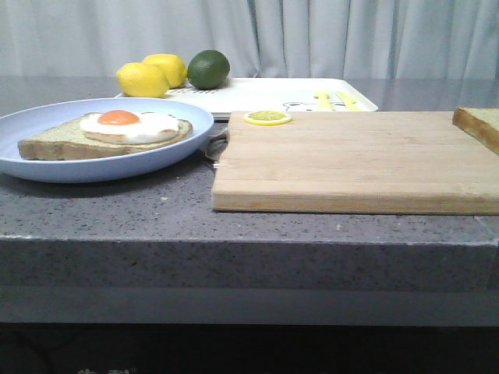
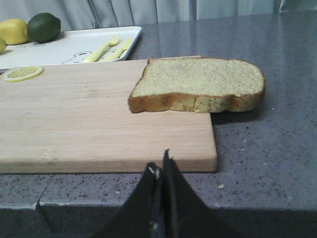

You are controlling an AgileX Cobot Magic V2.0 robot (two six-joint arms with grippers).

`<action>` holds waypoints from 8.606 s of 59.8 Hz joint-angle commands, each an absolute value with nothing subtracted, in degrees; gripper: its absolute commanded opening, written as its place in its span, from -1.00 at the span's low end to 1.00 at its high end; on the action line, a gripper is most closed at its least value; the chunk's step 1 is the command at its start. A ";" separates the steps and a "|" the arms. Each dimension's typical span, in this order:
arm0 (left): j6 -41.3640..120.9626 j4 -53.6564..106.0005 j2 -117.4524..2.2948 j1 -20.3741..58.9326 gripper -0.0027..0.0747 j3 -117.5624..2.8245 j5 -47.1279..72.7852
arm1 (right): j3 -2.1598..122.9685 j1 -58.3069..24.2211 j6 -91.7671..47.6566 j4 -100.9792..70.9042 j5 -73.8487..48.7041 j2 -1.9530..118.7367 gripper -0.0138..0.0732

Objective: Place bread and move sandwich to tray

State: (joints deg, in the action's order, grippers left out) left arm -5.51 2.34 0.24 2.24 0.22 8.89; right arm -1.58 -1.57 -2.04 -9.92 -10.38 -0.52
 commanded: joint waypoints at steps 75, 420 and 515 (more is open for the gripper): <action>-6.01 2.81 1.46 2.28 -0.98 0.28 4.19 | -1.38 -1.14 -2.25 -10.18 -5.51 -1.59 -0.84; -5.61 0.54 -33.70 2.28 0.67 -32.59 4.35 | 68.31 -26.68 -30.52 -102.65 -25.16 87.96 -0.82; -5.61 0.54 -33.70 2.28 0.67 -32.59 4.35 | 70.03 -25.28 -30.89 -96.49 -34.57 103.37 0.33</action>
State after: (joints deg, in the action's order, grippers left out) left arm -5.51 0.00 -33.32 2.24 -30.93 8.90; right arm 69.31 -26.45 -30.08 -97.18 -32.27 106.10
